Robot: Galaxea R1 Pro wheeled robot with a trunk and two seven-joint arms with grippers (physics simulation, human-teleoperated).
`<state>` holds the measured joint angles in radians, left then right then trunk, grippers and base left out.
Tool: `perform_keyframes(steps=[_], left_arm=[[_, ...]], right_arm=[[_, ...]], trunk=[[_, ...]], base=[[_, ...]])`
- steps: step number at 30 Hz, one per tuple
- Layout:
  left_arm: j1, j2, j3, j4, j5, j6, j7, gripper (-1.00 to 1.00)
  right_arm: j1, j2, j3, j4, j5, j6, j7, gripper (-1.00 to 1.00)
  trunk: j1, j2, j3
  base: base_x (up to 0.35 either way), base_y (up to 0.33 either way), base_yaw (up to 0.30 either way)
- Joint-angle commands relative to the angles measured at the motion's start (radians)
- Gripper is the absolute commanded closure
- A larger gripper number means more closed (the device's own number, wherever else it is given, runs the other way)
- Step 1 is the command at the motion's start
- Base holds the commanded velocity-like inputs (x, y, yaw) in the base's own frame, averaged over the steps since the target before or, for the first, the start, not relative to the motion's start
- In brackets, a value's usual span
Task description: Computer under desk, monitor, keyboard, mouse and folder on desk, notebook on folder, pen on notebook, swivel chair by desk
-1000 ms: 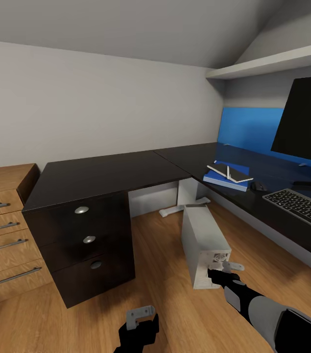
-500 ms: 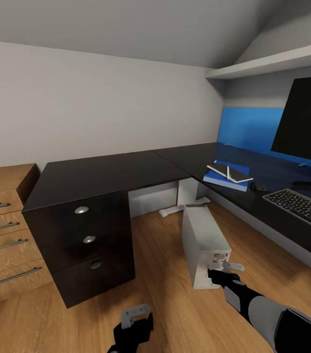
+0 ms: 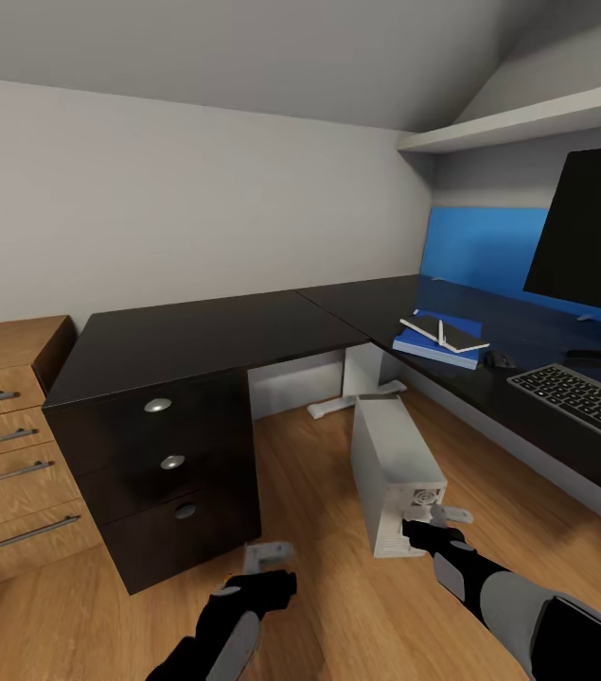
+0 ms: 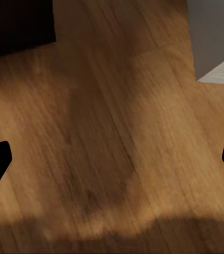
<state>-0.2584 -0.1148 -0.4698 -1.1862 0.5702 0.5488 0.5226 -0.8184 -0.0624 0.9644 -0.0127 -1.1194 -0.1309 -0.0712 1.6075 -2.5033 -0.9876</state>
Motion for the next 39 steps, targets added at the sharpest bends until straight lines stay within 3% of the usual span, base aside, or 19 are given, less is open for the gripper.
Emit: perform_keyframes(steps=[1, 7, 18, 23, 28, 39], left_arm=[[-0.015, -0.003, 0.013, 0.002, 0.016, 0.017, 0.009, -1.00], [-0.052, -0.014, 0.062, 0.030, 0.035, 0.059, 0.005, -1.00], [-0.064, -0.019, 0.050, 0.128, 0.041, 0.067, 0.002, -1.00], [-0.065, -0.020, 0.002, 0.138, 0.042, 0.068, 0.002, -1.00], [-0.065, -0.020, -0.111, 0.141, 0.043, 0.059, 0.002, -1.00], [-0.065, -0.020, -0.134, 0.142, 0.052, 0.057, 0.004, -1.00]], right_arm=[[0.000, -0.001, 0.008, -0.001, -0.007, -0.001, -0.005, -1.00], [0.001, -0.003, 0.008, -0.001, -0.008, 0.000, -0.008, -1.00], [0.001, -0.002, 0.006, -0.002, -0.008, 0.001, -0.011, -1.00], [0.001, -0.002, 0.006, -0.003, -0.008, 0.002, -0.012, -1.00], [0.001, -0.007, 0.006, -0.002, -0.008, 0.033, -0.019, -1.00], [0.001, -0.007, 0.008, -0.003, -0.005, 0.057, -0.061, -1.00]], trunk=[[0.000, 0.000, -0.001], [0.000, 0.000, -0.001], [0.000, 0.000, -0.001], [0.000, 0.000, -0.001], [0.000, 0.000, -0.001], [0.000, 0.000, -0.001]], base=[[0.000, 0.000, 0.000], [0.000, 0.000, 0.000], [0.001, 0.000, 0.000], [0.176, 0.000, 0.000], [0.221, 0.000, 0.000], [0.101, 0.000, 0.000]])
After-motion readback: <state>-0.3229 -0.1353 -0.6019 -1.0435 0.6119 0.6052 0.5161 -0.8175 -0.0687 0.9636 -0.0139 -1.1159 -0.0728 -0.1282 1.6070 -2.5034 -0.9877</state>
